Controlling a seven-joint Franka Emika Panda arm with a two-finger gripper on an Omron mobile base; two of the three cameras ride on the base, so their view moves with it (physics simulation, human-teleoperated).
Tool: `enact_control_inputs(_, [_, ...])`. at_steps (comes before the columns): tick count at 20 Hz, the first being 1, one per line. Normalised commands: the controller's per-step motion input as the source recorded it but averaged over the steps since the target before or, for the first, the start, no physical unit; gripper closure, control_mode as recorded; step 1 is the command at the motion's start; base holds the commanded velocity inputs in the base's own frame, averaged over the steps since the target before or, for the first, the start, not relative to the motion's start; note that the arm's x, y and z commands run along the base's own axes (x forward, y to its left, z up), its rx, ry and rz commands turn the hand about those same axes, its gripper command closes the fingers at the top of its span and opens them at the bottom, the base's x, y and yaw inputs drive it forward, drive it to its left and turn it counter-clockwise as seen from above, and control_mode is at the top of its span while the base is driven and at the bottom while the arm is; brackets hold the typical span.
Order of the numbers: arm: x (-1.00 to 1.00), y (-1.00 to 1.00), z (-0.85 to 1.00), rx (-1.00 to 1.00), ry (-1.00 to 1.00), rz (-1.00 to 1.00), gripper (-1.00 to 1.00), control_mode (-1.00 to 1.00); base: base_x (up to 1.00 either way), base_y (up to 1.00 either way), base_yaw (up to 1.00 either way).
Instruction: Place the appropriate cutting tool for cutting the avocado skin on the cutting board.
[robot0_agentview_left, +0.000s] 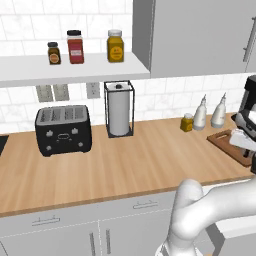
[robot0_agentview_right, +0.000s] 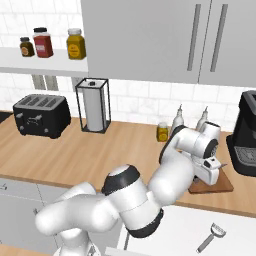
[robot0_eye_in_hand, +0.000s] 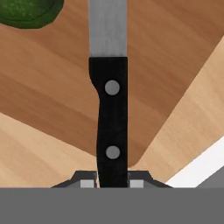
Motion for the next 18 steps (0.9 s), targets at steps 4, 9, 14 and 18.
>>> enact_control_inputs(4, [0.0,0.0,-0.38,0.0,0.05,0.0,1.0,-1.0,0.0,0.0,0.0])
enact_control_inputs(9, [0.08,0.0,-0.29,0.0,0.01,0.0,1.0,-1.0,0.0,0.0,0.0])
enact_control_inputs(14, [0.01,0.0,-0.25,0.0,0.0,0.0,1.0,-1.0,0.0,0.0,0.0])
enact_control_inputs(18, [-0.05,0.0,-0.24,0.0,0.0,0.0,-1.0,-1.0,0.0,0.0,0.0])
